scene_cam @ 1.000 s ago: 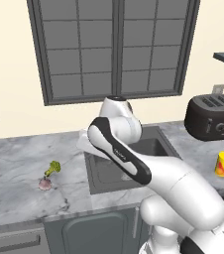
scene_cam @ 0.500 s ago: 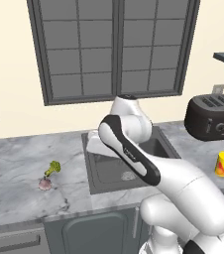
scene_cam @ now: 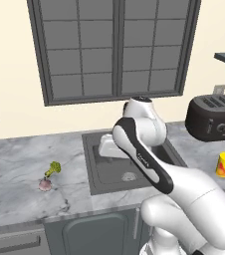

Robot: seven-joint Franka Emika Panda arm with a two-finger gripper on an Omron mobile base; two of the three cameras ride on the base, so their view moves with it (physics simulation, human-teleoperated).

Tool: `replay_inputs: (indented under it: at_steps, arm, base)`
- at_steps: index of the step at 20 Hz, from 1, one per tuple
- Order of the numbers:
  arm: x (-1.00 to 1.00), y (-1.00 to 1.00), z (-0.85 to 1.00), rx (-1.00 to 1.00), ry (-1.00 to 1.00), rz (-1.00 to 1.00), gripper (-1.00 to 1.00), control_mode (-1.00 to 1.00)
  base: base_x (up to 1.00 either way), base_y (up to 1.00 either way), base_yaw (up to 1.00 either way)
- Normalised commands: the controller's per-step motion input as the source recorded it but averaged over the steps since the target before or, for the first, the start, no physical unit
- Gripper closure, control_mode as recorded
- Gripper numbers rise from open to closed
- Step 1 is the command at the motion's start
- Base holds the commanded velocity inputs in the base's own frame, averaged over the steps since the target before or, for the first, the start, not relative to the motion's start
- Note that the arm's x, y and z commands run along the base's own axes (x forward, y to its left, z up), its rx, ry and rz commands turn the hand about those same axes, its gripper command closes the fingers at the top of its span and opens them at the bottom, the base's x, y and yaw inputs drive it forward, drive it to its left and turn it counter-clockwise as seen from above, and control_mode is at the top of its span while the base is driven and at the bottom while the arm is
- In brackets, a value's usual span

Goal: Remove the garlic and broccoli from the sink. Then move the bowl and cup from the counter to the sink for washing.

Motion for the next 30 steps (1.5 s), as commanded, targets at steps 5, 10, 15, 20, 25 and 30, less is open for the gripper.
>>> replay_inputs:
  at_steps: [5, 10, 15, 20, 25, 30]
  arm:
    - [-0.02, -0.39, 0.00, 0.00, 0.00, 0.04, -1.00, -1.00]
    - [-0.08, -0.40, 0.02, 0.02, 0.00, 0.04, -1.00, -1.00]
    - [-0.11, -0.38, 0.03, 0.00, -0.01, 0.05, -1.00, -1.00]
    - [-0.14, -0.36, 0.07, 0.01, -0.05, 0.09, -1.00, -1.00]
    - [-0.18, -0.38, 0.09, 0.00, -0.08, 0.11, -1.00, -1.00]
    - [-0.15, -0.40, 0.07, 0.00, -0.03, 0.06, -1.00, -1.00]
  base:
    - [0.00, 0.00, 0.00]
    - [0.00, 0.00, 0.00]
    - [0.00, 0.00, 0.00]
    - [0.00, 0.00, 0.00]
    - [0.00, 0.00, 0.00]
    - [0.00, 0.00, 0.00]
